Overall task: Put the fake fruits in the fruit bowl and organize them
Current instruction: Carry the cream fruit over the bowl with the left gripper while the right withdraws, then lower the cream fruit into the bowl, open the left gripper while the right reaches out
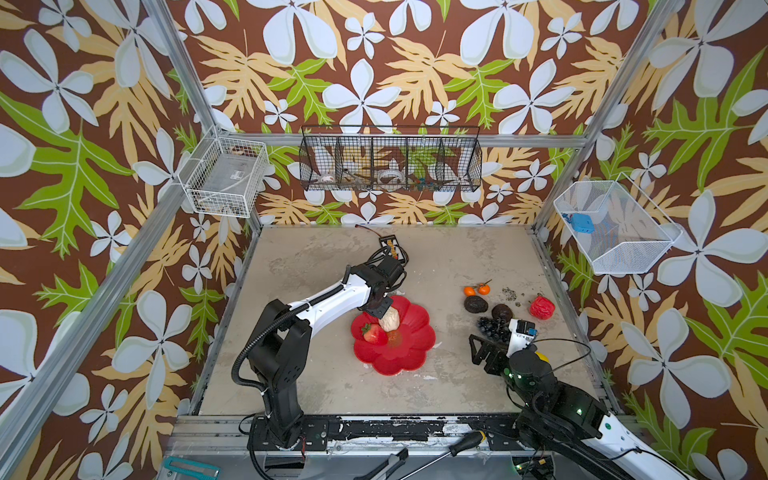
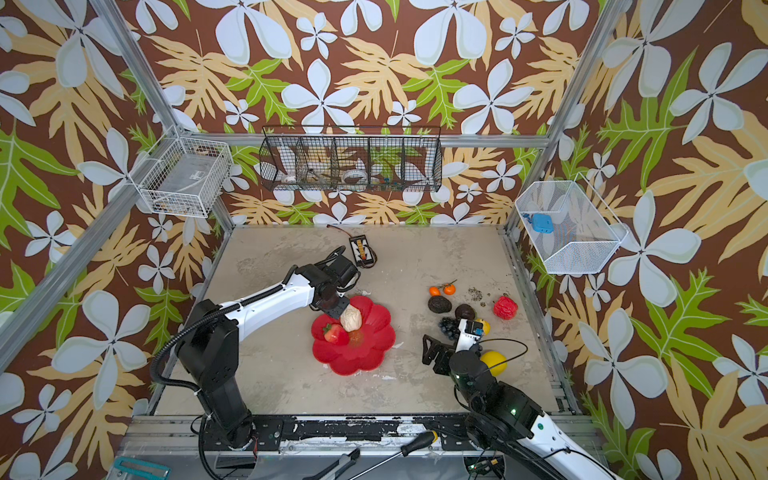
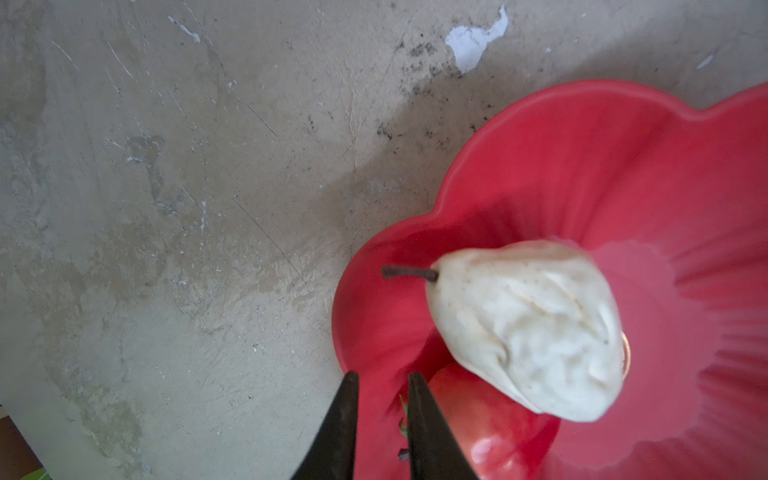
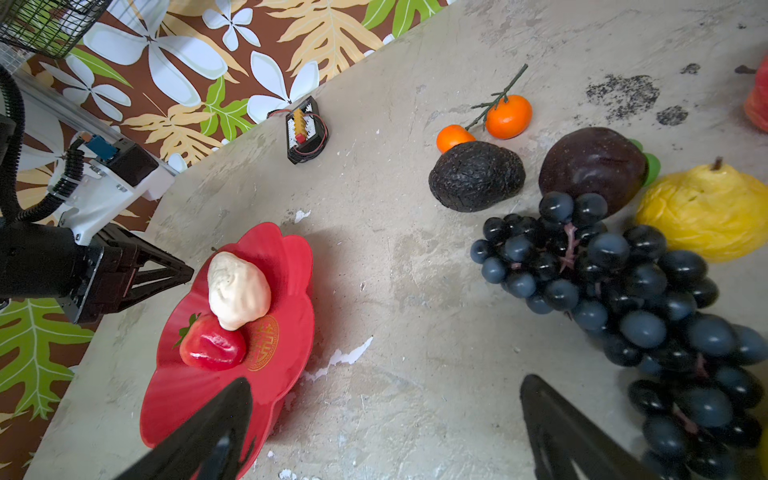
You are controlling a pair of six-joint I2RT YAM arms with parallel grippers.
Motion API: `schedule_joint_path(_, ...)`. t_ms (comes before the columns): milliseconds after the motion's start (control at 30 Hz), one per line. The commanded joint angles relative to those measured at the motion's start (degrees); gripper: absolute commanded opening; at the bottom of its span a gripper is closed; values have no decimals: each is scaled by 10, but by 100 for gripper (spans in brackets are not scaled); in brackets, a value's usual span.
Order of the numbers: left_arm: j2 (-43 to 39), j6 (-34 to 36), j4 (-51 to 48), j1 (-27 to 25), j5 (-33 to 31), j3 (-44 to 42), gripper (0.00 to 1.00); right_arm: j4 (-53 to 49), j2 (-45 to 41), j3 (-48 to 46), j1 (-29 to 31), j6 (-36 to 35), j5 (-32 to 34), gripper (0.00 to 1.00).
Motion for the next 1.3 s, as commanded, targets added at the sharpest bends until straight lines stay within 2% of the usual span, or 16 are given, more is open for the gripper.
schedule_joint_path(0, -19, -11, 9, 1, 9, -1, 25, 7, 7, 10, 1, -1, 12, 100)
schedule_joint_path(100, -60, -33, 29, 1, 15, -16, 28, 4, 19, 23, 1, -4, 25, 100)
schedule_joint_path(233, -172, -88, 108, 0, 25, -80, 34, -5, 41, 52, 1, -14, 60, 100)
schedule_joint_path(367, -339, -171, 267, 0, 64, -228, 41, -4, 68, 78, 0, -33, 114, 100)
schedule_joint_path(467, -490, -247, 406, 0, 86, -378, 52, 19, 104, 92, -15, -71, 128, 100)
schedule_joint_path(600, -649, -295, 494, 0, 51, -522, 61, 63, 187, 120, -109, -142, 3, 99)
schedule_joint_path(733, -764, -312, 497, 0, 14, -606, 65, 74, 269, 134, -254, -177, -153, 99)
schedule_joint_path(833, -822, -313, 493, 0, 9, -648, 67, 95, 303, 131, -320, -186, -222, 97)
schedule_joint_path(1000, -875, -300, 514, 0, 22, -707, 70, 107, 376, 160, -326, -177, -235, 96)
schedule_joint_path(1167, -890, -271, 502, 0, -9, -732, 76, 136, 446, 176, -326, -154, -241, 96)
schedule_joint_path(1267, -899, -249, 525, 0, 15, -754, 78, 146, 489, 189, -325, -144, -238, 95)
